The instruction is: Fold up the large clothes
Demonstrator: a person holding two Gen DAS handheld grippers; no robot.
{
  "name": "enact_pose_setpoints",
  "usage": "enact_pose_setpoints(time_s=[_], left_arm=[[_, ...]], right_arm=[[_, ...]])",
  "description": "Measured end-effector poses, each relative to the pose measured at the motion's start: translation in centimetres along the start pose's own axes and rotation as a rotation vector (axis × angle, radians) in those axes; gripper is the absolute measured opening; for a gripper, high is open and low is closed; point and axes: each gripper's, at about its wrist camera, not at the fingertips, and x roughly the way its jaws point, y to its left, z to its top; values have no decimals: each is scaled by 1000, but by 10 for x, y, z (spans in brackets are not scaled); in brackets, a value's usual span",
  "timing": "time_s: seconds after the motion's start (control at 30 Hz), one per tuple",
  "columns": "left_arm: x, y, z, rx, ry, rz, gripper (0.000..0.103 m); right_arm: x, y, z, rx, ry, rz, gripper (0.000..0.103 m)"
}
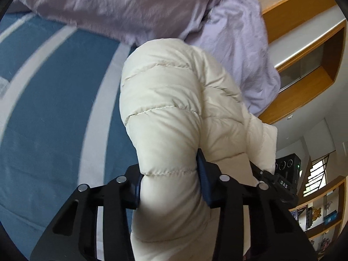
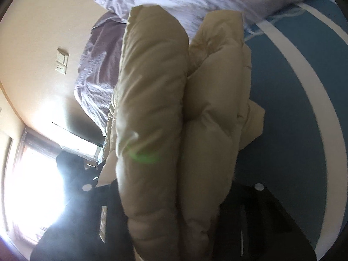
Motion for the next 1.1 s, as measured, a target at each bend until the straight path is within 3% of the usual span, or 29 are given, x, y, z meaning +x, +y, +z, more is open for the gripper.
enact_pose_setpoints(time_s=[0.2, 0.4, 0.47, 0.53, 0.63, 0.73, 0.87, 1.1], left_arm=[[-34, 9, 23, 15, -97, 40, 42], [-49, 26, 44, 42, -170, 143, 42], [-45, 33, 49, 51, -188, 211, 42], [-42, 43, 50, 47, -196, 274, 42], [-46, 50, 48, 44, -226, 304, 44], [-52, 46, 47, 81, -250, 360, 52], [-58, 31, 46, 163, -290, 436, 70], [-48, -4, 40, 276, -314, 468, 88]], right_arm=[[32, 40, 25, -100, 0, 33, 33], [75, 53, 43, -169, 25, -4, 34], [88, 56, 43, -187, 27, -48, 36], [100, 60, 43, -203, 27, -125, 47], [96, 58, 39, -206, -7, -174, 58], [75, 51, 36, -192, -73, -251, 68], [47, 53, 38, -201, -176, -335, 71], [43, 107, 29, -381, -264, -409, 72]])
